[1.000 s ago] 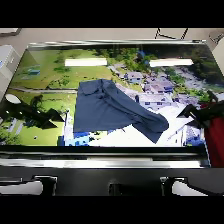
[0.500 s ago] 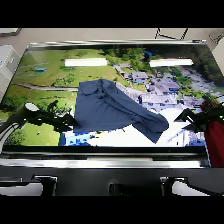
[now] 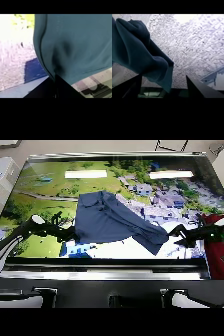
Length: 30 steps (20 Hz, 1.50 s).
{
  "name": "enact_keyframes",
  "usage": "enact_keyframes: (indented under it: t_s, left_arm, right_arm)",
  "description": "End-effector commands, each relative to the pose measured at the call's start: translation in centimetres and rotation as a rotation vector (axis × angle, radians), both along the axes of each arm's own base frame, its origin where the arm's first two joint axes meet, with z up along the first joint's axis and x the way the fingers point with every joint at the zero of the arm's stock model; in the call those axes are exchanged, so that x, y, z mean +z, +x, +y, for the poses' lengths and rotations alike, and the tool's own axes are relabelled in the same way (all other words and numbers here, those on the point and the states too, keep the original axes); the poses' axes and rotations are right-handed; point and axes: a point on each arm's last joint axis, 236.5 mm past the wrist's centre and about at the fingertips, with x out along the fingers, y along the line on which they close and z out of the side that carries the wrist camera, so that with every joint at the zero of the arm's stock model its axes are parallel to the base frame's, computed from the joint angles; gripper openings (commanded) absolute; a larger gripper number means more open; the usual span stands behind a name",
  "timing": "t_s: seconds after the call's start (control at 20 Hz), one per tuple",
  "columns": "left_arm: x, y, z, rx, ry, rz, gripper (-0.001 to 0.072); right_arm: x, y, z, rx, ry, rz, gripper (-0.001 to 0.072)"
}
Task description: Fold the clothes and pants, and hang the long-sleeved shirts on hangers.
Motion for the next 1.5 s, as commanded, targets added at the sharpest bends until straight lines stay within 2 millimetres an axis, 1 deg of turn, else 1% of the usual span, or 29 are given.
enact_keyframes:
  t_s: [0.0,0.05,0.1,0.15,0.2,0.25,0.3,0.35,0.4,0.45,0.5,0.55,0.6,0.65,0.7,0.75,0.8,0.85,0.9,0.95,1.05,1.15,1.2,1.25,1.3,1.35,1.4,1.45]
  left_arm:
    - [1.4,0.3,-0.2,0.001,-0.004,-0.039,0.0023]
    - [1.8,0.4,-0.2,0.0,-0.004,-0.049,0.0023]
    - [2.1,0.5,-0.2,0.0,-0.005,-0.058,0.0023]
    - [2.6,0.4,-0.2,-0.004,-0.007,-0.067,0.0022]
    - [3.5,0.5,-0.3,-0.007,-0.008,-0.09,0.0022]
    - [4.8,1.0,-0.2,-0.013,-0.003,-0.139,0.0021]
    - [7.1,2.0,0.0,-0.023,0.0,-0.218,0.0021]
    - [10.7,3.5,0.4,-0.018,0.009,-0.325,0.002]
    - [15.2,5.1,1.1,-0.008,0.024,-0.454,0.002]
    - [21.7,6.9,1.9,0.014,0.041,-0.63,0.0021]
    - [29.1,7.9,2.9,0.047,0.06,-0.825,0.0021]
    - [38.2,8.1,4.3,0.108,0.085,-1.056,0.0021]
    - [47.0,6.8,5.6,0.175,0.108,-1.281,0.0021]
    - [55.3,4.1,6.8,0.245,0.125,-1.498,0.0021]
    - [62.5,0.2,7.6,0.31,0.139,-1.699,0.0021]
    - [67.4,-3.8,7.6,0.346,0.136,-1.843,0.0021]
    - [70.1,-7.1,7.3,0.357,0.123,-1.927,0.0021]
    - [71.2,-9.3,6.8,0.355,0.103,-1.961,0.0021]
    - [71.4,-10.8,6.5,0.346,0.101,-1.977,0.0021]
    - [71.5,-11.7,6.5,0.344,0.116,-1.988,0.0021]
    - [71.8,-12.7,7.0,0.355,0.176,-2.016,0.0022]
    - [71.5,-12.6,7.8,0.361,0.257,-2.015,0.0022]
    - [70.9,-12.1,8.1,0.35,0.296,-1.995,0.0021]
    - [69.9,-11.1,8.2,0.329,0.327,-1.954,0.0021]
    - [68.3,-10.0,8.2,0.301,0.341,-1.899,0.0021]
    - [66.4,-8.3,8.1,0.277,0.338,-1.831,0.0021]
    - [63.7,-6.0,8.0,0.25,0.334,-1.738,0.0021]
    - [60.6,-3.6,8.1,0.235,0.322,-1.638,0.0021]
  right_arm:
    - [-1.2,0.8,1.8,-0.048,0.064,-0.055,0.0561]
    - [-1.5,1.0,2.5,-0.028,0.052,-0.061,0.0502]
    - [-1.6,1.4,3.4,0.0,0.041,-0.075,0.0415]
    - [-1.5,1.8,4.4,0.024,0.034,-0.089,0.0223]
    - [-1.2,2.2,5.3,0.051,0.031,-0.102,0.0046]
    - [-0.3,2.7,6.0,0.093,0.031,-0.13,0.004]
    - [1.5,3.8,6.0,0.124,0.025,-0.174,0.004]
    - [4.1,5.3,5.6,0.136,0.01,-0.24,0.004]
    - [8.1,7.5,4.7,0.154,-0.044,-0.349,0.004]
    - [13.5,10.0,3.9,0.157,-0.108,-0.496,0.004]
    - [19.7,12.0,3.0,0.152,-0.183,-0.658,0.0041]
    - [27.5,13.3,2.3,0.13,-0.272,-0.854,0.0042]
    - [35.1,13.3,1.9,0.097,-0.359,-1.038,0.0042]
    - [42.3,12.1,1.4,0.055,-0.456,-1.207,0.0042]
    - [48.5,9.6,1.2,0.021,-0.549,-1.343,0.0042]
    - [52.5,6.8,1.4,-0.015,-0.604,-1.42,0.0042]
    - [55.2,3.9,1.7,-0.051,-0.633,-1.467,0.0042]
    - [56.4,1.5,2.1,-0.068,-0.658,-1.487,0.0043]
    - [56.7,-0.6,2.3,-0.069,-0.693,-1.481,0.0043]
    - [56.5,-2.2,2.2,-0.065,-0.727,-1.459,0.0043]
    - [55.7,-4.6,1.9,-0.074,-0.77,-1.406,0.0043]
    - [55.9,-6.1,1.3,-0.109,-0.804,-1.394,0.0043]
    - [56.1,-6.5,1.1,-0.131,-0.807,-1.393,0.0043]
    - [56.0,-6.6,0.9,-0.141,-0.814,-1.384,0.0043]
    - [55.6,-6.5,0.5,-0.141,-0.826,-1.363,0.0043]
    - [54.6,-5.9,0.0,-0.134,-0.833,-1.321,0.0043]
    - [52.9,-4.9,-0.5,-0.113,-0.825,-1.254,0.0043]
    - [50.1,-3.3,-1.1,-0.082,-0.798,-1.148,0.0043]
